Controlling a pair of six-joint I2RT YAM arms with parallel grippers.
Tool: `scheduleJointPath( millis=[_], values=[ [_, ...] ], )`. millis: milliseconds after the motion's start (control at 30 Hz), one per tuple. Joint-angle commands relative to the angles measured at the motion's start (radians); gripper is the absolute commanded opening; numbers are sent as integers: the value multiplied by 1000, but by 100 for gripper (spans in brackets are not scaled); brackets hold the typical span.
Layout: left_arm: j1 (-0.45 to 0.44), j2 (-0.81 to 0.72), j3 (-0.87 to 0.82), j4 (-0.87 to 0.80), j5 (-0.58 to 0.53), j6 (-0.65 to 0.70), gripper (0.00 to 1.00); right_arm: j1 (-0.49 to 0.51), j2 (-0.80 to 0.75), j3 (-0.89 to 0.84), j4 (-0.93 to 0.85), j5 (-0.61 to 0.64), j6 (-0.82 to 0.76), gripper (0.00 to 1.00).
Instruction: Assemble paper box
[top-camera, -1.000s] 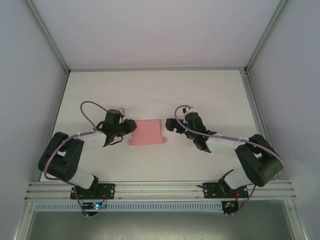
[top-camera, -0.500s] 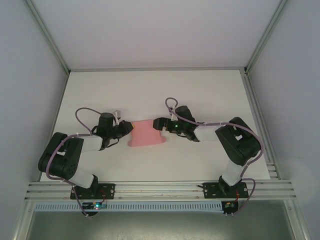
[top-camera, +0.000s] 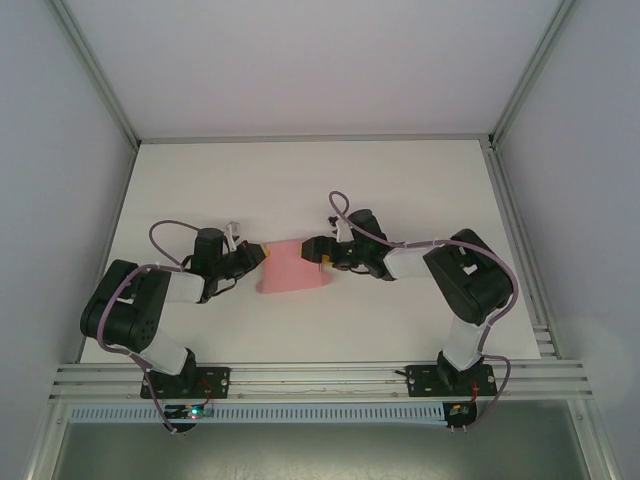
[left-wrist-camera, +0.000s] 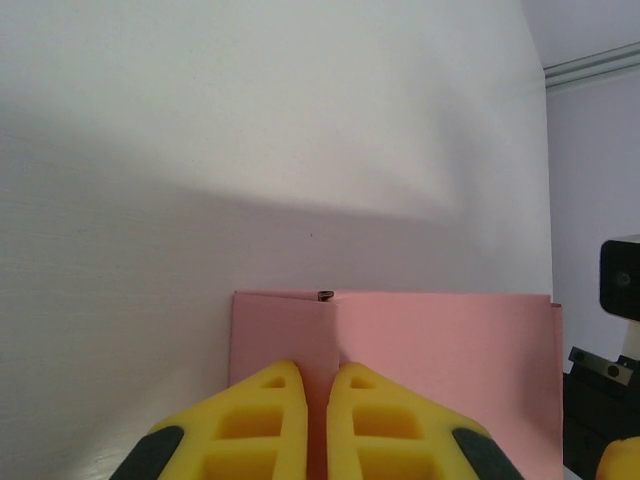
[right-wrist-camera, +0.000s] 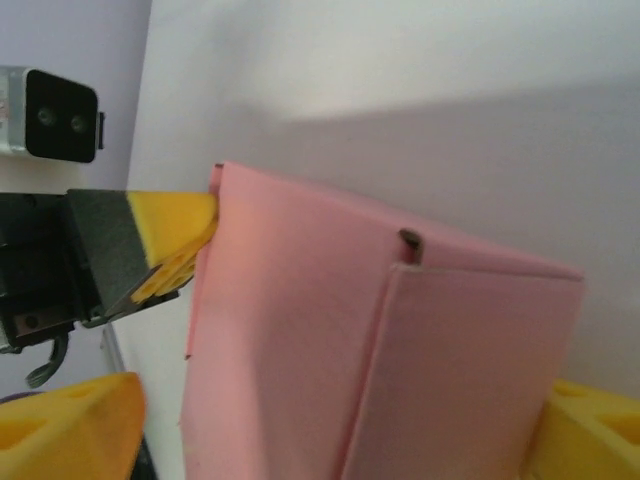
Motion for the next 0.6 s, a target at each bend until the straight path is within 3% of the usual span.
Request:
scheduleJointPath(
  millis=[0,67,200,300,367,433,467,533,567],
  values=[
    [12,-5,-37,-102,-17,12,1,14,6,15,69,-73,42,72],
    [12,-21,-32,-122,-22,27,3,12,0,14,94,-72,64,58],
    [12,-60,-6,-148,-24,29,7,2,-14,1,146,-69,116,46],
    [9,-110,25,-181,-54,54,15,-8,-33,-11,171,-67,144,38],
    [8,-160,65,-227,-82,86,34,-16,-56,-14,153,-44,157,37],
    [-8,-232,111,-245,-102,145,73,-27,-84,-20,116,-25,170,37],
    [-26,-270,141,-266,-108,210,87,-35,-99,-24,91,-14,182,37],
    [-105,-339,234,-385,-142,452,100,-56,-130,-34,38,2,204,38],
    [-163,-361,286,-473,-177,613,100,-68,-146,-33,2,5,215,38]
  ],
)
